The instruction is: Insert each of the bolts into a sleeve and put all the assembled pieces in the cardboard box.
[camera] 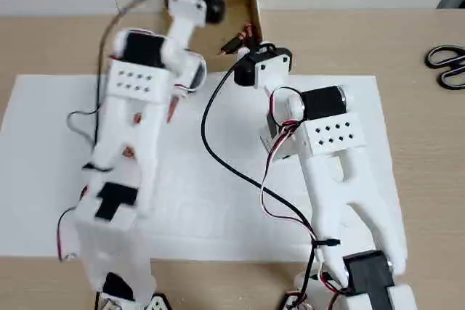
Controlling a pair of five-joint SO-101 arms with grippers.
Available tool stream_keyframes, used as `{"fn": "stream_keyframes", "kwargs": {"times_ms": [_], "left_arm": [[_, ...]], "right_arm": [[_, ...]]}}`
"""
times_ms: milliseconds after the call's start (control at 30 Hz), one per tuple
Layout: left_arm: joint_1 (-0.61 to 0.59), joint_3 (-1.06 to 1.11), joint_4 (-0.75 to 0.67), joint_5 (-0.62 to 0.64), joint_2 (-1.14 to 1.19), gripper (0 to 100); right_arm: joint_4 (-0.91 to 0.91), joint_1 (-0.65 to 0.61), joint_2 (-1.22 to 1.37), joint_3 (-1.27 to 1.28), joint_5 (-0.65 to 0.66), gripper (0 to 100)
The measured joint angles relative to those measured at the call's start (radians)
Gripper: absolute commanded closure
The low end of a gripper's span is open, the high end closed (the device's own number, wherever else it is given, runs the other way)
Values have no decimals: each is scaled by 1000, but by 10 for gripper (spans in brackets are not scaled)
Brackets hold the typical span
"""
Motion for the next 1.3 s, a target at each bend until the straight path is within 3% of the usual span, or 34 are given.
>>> {"fn": "stream_keyframes", "kwargs": {"times_ms": [267, 567, 900, 1300], "left_arm": [[43, 18, 2, 26, -285, 994], [117, 241, 2, 203, -542, 994], [204, 351, 2, 313, -865, 994], [206, 582, -49, 327, -988, 994]], "right_arm": [[20, 2, -304, 0, 0, 992], [21, 0, -643, 5, 0, 992], [11, 0, -836, 269, 0, 992], [-377, -2, -1180, 698, 0, 992]]}}
